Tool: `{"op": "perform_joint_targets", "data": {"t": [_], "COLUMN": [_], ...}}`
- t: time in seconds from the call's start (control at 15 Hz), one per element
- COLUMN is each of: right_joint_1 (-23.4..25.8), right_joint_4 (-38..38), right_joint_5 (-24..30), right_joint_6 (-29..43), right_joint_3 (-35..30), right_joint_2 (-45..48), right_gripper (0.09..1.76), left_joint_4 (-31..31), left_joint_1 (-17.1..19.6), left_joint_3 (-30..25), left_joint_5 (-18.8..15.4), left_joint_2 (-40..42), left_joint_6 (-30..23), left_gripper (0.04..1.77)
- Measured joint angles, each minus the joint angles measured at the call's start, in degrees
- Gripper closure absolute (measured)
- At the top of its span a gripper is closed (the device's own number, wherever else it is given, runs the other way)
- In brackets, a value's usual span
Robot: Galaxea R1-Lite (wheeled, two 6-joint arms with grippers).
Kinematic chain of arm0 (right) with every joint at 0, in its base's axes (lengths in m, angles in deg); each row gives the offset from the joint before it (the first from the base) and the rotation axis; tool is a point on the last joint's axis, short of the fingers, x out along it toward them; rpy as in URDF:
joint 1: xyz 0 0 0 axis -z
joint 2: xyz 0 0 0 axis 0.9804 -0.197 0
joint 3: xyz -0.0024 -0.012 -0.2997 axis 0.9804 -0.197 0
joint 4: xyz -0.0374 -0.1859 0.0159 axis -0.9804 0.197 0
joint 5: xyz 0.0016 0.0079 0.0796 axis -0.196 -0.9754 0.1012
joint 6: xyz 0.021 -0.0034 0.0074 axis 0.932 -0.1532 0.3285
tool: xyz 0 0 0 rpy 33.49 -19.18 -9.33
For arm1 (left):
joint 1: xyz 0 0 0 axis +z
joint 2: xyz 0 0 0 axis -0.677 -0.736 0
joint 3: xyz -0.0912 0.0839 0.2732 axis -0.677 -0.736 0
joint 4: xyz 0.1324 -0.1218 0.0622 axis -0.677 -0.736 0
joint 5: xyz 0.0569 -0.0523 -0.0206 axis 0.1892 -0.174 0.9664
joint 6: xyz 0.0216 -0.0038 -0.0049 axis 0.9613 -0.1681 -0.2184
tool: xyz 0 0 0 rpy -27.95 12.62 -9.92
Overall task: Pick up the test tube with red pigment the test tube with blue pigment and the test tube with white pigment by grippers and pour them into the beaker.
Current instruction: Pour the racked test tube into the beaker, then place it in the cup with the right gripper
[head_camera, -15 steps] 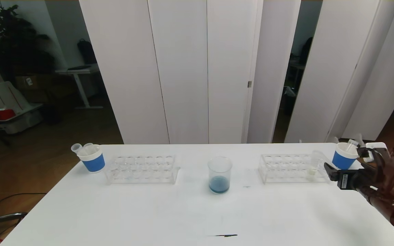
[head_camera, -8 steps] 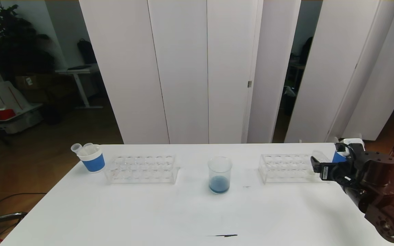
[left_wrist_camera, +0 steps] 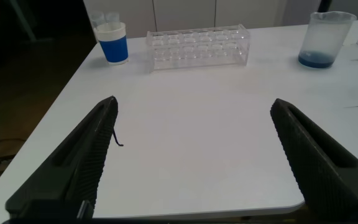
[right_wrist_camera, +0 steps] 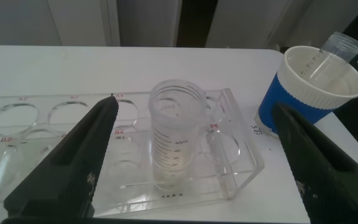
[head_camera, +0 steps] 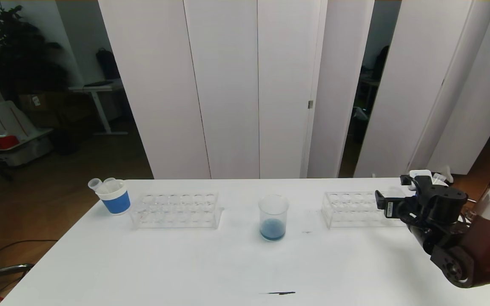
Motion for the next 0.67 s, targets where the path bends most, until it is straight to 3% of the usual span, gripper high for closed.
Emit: {"op": "perform_joint_targets", "data": {"t": [0.67], "right_joint_1": [-0.4], "right_joint_4": [0.5], "right_joint_5": [0.0], "right_joint_6": [0.0], "right_joint_3": [4.4], "right_joint_2": [-4.1], "right_gripper": [0.1], "left_joint_4": [0.0], "left_joint_1": [0.0], "left_joint_3": [0.0], "left_joint_5": [0.0], "left_joint_2": [0.0], "left_joint_6": [0.0], "left_gripper": [0.06]}}
